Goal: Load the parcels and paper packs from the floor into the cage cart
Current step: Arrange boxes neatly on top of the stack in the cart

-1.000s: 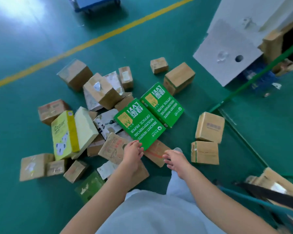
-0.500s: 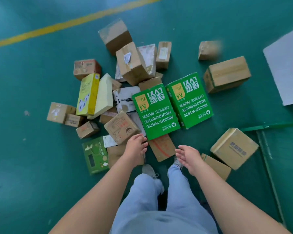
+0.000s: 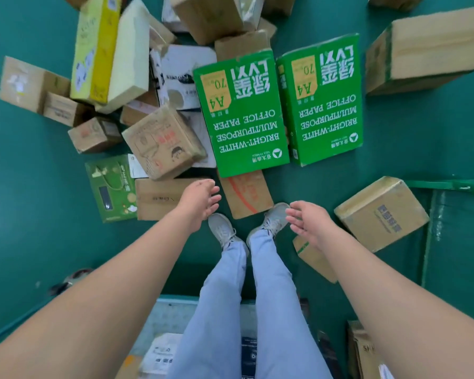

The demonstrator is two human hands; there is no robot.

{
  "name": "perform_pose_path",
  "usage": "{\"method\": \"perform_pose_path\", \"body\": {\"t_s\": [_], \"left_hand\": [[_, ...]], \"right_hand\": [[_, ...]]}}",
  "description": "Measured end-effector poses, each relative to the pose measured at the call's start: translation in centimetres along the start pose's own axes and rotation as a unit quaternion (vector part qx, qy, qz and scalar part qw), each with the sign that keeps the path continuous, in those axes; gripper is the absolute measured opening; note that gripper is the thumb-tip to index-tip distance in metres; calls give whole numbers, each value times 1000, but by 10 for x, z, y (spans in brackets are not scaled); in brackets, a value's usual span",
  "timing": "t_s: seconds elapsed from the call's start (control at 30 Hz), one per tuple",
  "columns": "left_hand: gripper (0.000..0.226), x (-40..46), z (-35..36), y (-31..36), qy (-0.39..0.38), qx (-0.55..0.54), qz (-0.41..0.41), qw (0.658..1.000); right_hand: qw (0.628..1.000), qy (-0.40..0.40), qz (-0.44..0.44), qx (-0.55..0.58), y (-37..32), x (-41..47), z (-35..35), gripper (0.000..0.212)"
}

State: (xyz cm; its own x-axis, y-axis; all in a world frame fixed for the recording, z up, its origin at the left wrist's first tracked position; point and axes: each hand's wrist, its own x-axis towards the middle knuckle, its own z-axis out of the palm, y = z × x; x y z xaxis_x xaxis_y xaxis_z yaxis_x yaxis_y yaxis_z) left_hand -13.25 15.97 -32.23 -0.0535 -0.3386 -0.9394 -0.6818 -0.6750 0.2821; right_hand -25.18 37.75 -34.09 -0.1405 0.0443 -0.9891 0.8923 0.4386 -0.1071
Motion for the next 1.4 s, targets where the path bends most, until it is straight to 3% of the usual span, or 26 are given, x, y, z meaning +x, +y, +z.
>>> {"method": "perform_pose_path", "body": {"t_s": [0.23, 0.37, 0.5, 0.67, 0.83, 1.07, 1.17, 1.27, 1.4], "left_hand": [[35, 123, 20, -32, -4, 31, -22, 999], [23, 201, 33, -50, 2, 41, -28, 999], [43, 274, 41, -68, 24, 52, -21, 998], [66, 355, 50, -86, 45, 43, -20, 998], [60, 402, 57, -94, 14, 50, -36, 998], [65, 373, 34, -98, 67, 65, -5, 996], [66, 326, 14, -87, 86, 65, 12, 994], [72, 271, -6, -75, 63, 38, 20, 997], [75, 202, -24, -48, 29, -29, 2, 999]], "right_hand": [[999, 4, 11, -46, -9, 113, 9, 26], [997, 1, -3, -80, -20, 187, 19, 26], [991, 15, -62, -114, -34, 258, 30, 23], [976, 38, -143, -159, -54, 342, 44, 60], [975, 17, -127, -179, -67, 395, 55, 88], [970, 56, -134, -194, -62, 363, 49, 68], [977, 51, -128, -165, -56, 318, 38, 72], [982, 12, -108, -153, -56, 264, 28, 92], [983, 1, -78, -166, -61, 185, 19, 76]]}}
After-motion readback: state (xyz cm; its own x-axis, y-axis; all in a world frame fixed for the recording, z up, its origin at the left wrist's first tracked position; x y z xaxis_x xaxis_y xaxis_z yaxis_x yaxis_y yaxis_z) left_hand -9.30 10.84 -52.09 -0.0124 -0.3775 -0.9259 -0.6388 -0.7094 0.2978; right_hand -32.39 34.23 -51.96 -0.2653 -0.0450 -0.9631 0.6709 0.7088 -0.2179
